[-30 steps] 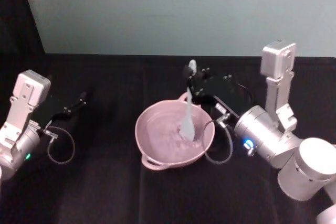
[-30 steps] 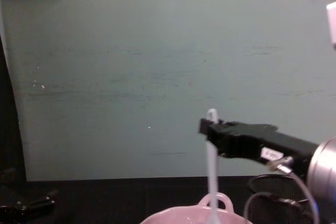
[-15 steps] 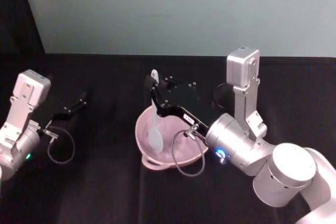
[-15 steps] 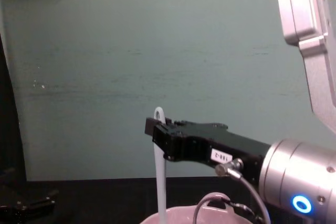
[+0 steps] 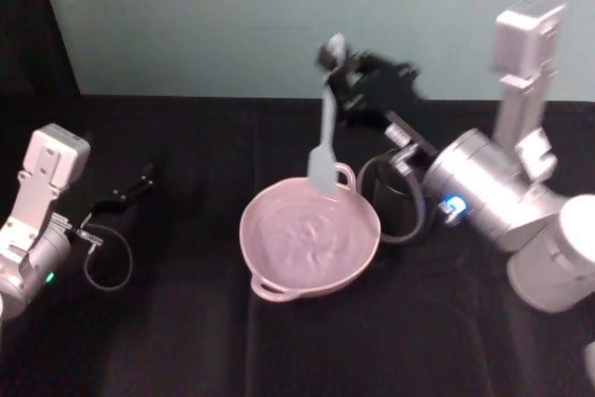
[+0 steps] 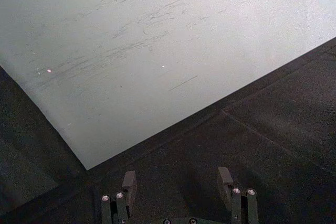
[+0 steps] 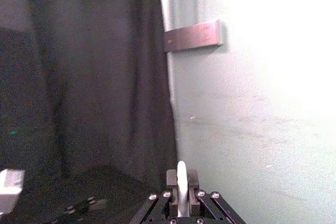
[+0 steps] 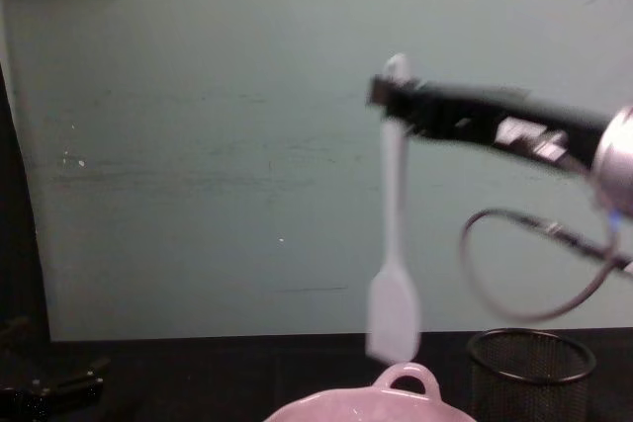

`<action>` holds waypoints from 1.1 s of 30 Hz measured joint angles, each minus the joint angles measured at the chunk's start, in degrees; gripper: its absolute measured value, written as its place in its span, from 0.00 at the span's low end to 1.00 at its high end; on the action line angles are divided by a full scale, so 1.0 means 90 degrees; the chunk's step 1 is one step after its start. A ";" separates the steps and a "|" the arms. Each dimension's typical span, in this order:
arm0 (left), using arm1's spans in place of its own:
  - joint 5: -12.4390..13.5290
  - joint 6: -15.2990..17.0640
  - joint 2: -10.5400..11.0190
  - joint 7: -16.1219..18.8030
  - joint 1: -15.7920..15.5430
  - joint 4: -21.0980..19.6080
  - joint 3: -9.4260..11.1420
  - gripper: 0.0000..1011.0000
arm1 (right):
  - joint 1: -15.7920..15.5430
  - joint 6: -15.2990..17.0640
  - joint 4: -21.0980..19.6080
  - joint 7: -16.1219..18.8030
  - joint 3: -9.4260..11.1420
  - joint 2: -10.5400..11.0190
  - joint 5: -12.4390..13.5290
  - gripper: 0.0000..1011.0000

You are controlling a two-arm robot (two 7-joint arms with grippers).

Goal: Use the one hand to pick up the spoon and stir the clear water in the bowl.

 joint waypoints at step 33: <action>0.0000 0.0000 0.0000 0.0000 0.0000 0.0000 0.0000 1.00 | -0.0532 0.0158 0.0527 -0.0443 0.1020 0.0314 0.0751 0.12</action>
